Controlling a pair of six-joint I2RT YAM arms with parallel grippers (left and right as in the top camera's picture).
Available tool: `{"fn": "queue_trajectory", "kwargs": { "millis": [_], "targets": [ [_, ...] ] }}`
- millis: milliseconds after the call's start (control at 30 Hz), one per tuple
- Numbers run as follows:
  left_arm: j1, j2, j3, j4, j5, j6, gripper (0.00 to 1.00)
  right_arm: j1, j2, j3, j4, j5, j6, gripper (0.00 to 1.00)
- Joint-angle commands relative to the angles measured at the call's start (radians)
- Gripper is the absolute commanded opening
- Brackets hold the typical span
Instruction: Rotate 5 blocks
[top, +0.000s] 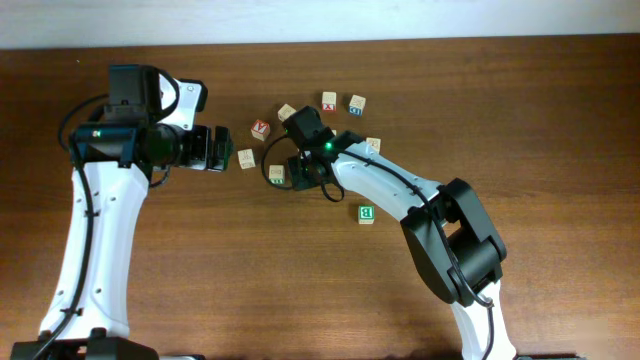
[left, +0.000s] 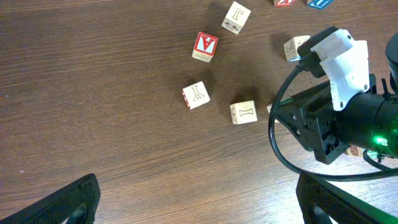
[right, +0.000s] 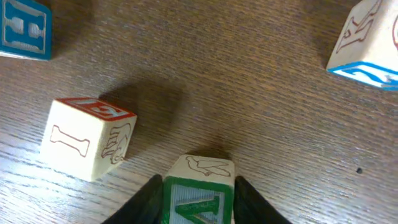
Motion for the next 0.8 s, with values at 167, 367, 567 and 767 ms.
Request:
{"fn": "queue_trajectory", "kwargs": {
  "millis": [167,367,567,767],
  "targets": [
    [0.003,0.003,0.019,0.002,0.005,0.01,0.99,0.004,-0.046,0.108,-0.369,0.019,0.179,0.27],
    [0.003,0.003,0.019,0.002,0.005,0.01,0.99,-0.043,-0.046,-0.043,-0.436,0.018,0.253,0.27],
    [0.003,0.003,0.019,0.002,0.005,0.01,0.99,-0.049,-0.046,-0.037,-0.494,0.016,0.243,0.38],
    [0.003,0.003,0.019,0.002,0.005,0.01,0.99,-0.101,-0.046,0.151,-0.47,0.007,0.132,0.54]
  ]
}}
